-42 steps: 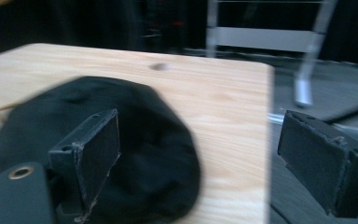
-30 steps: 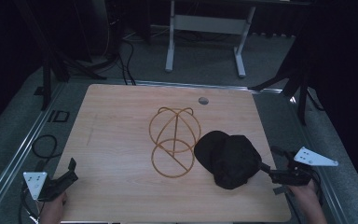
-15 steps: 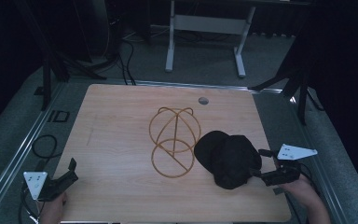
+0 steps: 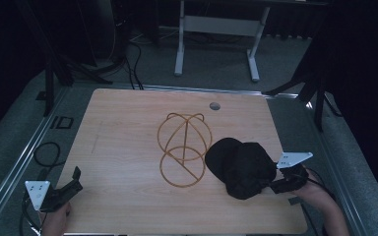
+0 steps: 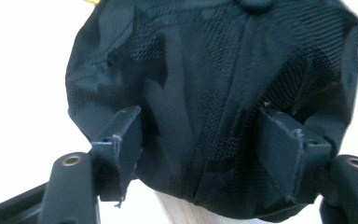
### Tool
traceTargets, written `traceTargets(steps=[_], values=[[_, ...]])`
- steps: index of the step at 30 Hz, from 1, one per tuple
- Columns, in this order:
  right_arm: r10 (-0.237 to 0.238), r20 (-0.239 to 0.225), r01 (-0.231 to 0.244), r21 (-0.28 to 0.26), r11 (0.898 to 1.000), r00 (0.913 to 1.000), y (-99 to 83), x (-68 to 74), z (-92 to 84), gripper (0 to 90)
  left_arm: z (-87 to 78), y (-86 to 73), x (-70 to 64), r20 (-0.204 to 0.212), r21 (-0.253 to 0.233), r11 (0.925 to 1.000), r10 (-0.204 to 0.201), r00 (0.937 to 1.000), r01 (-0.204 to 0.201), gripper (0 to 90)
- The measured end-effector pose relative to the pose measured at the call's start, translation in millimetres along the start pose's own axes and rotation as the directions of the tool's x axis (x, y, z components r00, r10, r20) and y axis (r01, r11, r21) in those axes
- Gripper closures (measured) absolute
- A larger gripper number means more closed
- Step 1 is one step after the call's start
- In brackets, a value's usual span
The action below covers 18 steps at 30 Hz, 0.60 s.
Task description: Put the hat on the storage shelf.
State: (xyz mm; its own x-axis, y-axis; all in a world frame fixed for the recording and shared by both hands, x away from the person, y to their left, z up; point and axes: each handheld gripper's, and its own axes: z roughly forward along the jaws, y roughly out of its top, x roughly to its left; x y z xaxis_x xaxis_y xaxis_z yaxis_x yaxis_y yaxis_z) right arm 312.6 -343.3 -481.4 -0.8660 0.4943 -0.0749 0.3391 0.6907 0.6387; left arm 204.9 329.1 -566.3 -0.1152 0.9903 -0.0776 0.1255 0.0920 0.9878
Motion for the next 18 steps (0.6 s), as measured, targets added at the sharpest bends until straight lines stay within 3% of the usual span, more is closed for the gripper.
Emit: traceTargets(steps=[10,14,18], values=[[-0.045,0.079,0.038,0.088,0.995,0.9958,3.5,4.6,15.4,62.6,0.2,0.2,-0.1,0.003,0.005,1.0000,0.005,1.0000,-0.005,0.5],[-0.011,0.138,0.003,0.059,0.998,0.9903,1.0,7.0,18.7,82.0,0.2,0.1,0.0,0.004,0.003,1.0000,0.000,1.0000,0.000,0.5],[0.074,0.162,-0.067,-0.046,0.997,0.9840,-9.6,8.2,22.1,85.7,0.1,0.1,-0.1,0.005,0.002,1.0000,0.002,1.0000,-0.003,0.5]])
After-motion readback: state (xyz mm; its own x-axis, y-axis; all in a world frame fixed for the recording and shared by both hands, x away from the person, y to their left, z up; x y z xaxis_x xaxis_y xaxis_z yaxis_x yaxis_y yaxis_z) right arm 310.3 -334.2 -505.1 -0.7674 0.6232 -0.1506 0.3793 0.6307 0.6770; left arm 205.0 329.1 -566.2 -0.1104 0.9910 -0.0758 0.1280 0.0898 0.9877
